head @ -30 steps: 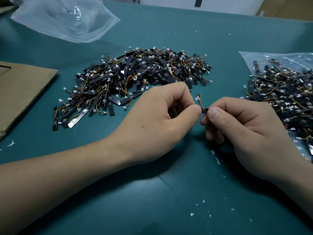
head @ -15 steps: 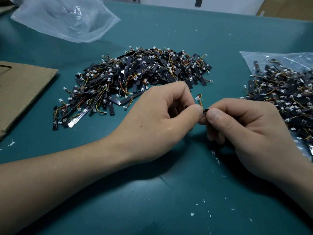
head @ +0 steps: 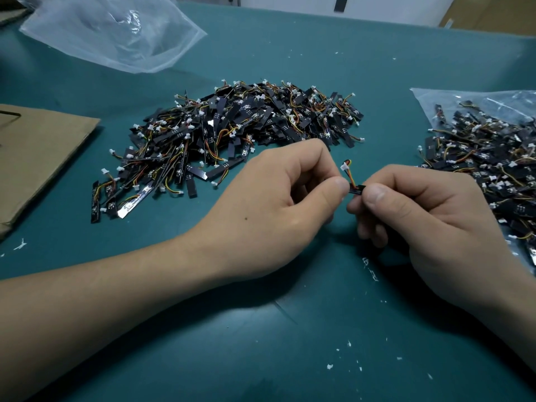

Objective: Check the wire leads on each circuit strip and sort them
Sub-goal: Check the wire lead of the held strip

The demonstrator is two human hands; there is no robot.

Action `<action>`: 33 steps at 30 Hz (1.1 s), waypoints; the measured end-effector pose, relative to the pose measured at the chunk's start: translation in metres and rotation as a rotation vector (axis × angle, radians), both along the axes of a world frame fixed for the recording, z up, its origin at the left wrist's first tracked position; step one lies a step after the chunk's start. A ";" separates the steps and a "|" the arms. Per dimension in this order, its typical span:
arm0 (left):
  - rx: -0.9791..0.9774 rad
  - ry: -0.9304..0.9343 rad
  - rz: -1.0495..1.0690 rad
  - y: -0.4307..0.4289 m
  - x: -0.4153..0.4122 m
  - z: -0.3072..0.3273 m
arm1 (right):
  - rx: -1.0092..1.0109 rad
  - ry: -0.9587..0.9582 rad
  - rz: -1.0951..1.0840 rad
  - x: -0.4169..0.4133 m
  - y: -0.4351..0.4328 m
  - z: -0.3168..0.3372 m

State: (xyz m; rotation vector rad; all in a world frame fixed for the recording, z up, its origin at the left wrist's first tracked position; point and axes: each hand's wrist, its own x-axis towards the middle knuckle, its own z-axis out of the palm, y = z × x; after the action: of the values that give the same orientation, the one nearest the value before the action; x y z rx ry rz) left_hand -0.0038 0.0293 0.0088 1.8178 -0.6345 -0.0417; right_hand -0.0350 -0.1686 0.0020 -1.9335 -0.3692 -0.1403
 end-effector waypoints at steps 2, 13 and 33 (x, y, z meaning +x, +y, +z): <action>-0.026 0.013 -0.003 0.000 0.000 0.000 | 0.044 0.037 0.033 0.000 -0.001 0.001; -0.100 -0.028 0.208 0.003 0.006 -0.001 | 0.236 -0.090 -0.240 0.007 -0.002 -0.002; 0.943 -0.250 0.292 -0.002 -0.007 -0.013 | -0.169 0.030 -0.081 0.003 0.005 -0.003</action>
State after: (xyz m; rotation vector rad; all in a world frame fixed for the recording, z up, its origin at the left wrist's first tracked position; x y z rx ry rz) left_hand -0.0111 0.0273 -0.0037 2.8482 -0.5498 0.1020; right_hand -0.0322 -0.1638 -0.0007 -2.1160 -0.2909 -0.1365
